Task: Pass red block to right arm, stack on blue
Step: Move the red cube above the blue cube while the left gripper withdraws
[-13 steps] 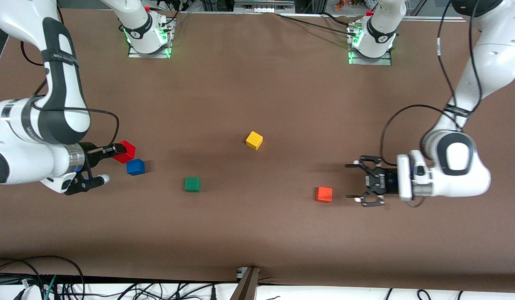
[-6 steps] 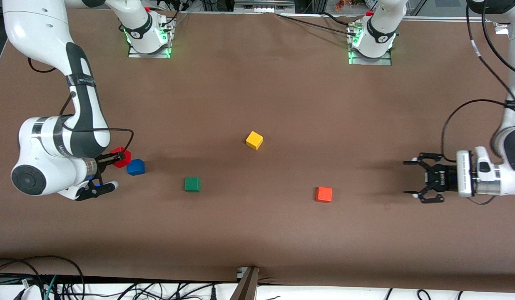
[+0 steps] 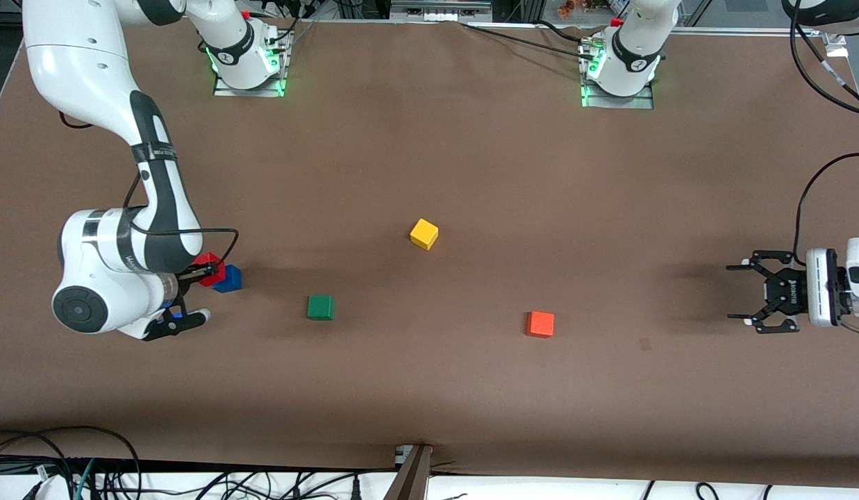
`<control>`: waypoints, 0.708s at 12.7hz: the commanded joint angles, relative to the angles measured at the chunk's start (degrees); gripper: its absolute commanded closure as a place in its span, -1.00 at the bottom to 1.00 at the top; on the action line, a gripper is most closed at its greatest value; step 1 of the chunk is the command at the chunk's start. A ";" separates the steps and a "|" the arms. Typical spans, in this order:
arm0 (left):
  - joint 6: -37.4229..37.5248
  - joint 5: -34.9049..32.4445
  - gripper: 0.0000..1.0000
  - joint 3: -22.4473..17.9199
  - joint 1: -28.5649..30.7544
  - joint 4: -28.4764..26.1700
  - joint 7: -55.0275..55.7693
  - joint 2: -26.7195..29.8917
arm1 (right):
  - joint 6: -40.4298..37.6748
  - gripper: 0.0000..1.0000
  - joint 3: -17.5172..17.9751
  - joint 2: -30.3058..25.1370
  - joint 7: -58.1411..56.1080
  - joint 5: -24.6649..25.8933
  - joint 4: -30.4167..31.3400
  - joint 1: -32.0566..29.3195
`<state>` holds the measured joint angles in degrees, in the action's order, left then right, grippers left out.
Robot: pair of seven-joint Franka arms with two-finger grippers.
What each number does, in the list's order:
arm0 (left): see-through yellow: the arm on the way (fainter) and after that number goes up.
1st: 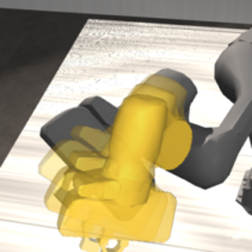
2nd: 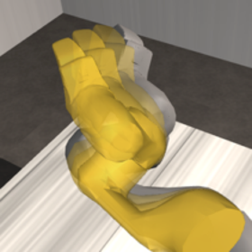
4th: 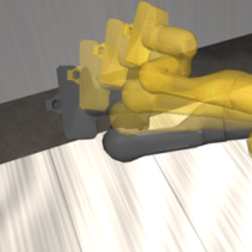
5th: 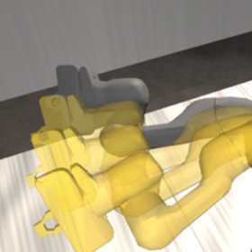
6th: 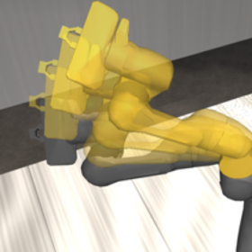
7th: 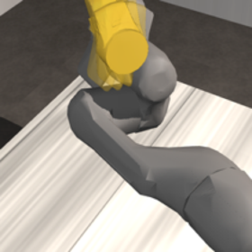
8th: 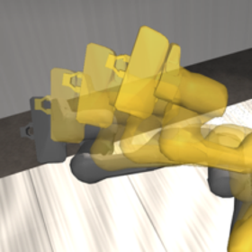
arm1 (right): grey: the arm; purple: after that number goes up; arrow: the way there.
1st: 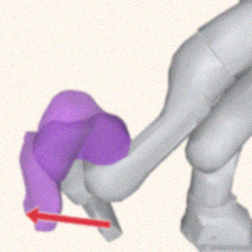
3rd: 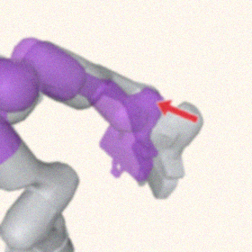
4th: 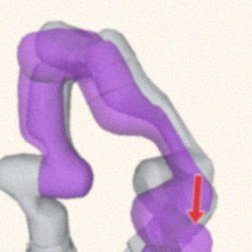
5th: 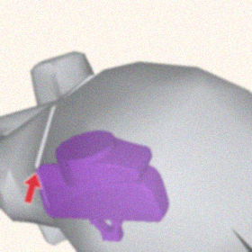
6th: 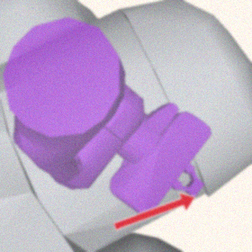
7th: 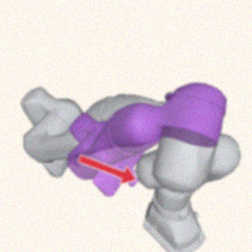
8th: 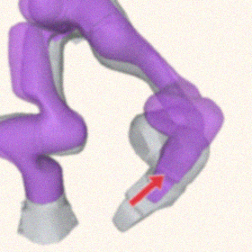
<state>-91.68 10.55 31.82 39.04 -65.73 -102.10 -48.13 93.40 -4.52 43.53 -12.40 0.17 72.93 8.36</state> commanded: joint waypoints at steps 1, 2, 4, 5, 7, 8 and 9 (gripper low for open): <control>1.59 -8.14 -1.00 -1.58 -1.07 1.48 4.18 6.53 | 0.64 1.00 0.21 0.42 2.38 1.06 -0.42 1.22; 1.51 -12.27 -1.00 -1.67 -1.59 1.48 5.41 9.52 | 0.82 1.00 0.21 0.68 2.82 1.06 -0.42 1.31; 2.20 -17.56 -1.00 -1.58 -1.94 1.05 10.49 14.27 | 1.17 1.00 0.21 1.12 3.00 1.06 -0.42 1.31; 4.30 -18.19 -1.00 -1.58 -1.95 0.96 13.30 15.77 | 1.26 1.00 0.21 1.30 3.00 1.06 -0.42 1.05; 6.77 -18.99 -1.00 -1.58 -1.95 1.04 15.35 18.23 | 1.26 1.00 0.12 1.56 3.26 1.06 -0.42 0.70; 7.39 -19.08 -1.00 -1.67 -2.12 0.87 16.22 19.47 | 1.44 1.00 -0.23 1.56 3.87 1.14 -0.42 0.69; 8.18 -19.25 -1.00 -1.67 -2.64 0.78 18.14 20.52 | 1.44 1.00 -0.23 1.56 3.96 1.23 -0.42 0.69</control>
<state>-84.60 -6.85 31.16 37.50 -63.34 -86.61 -30.29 94.42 -4.80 44.68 -9.45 0.44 72.93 9.30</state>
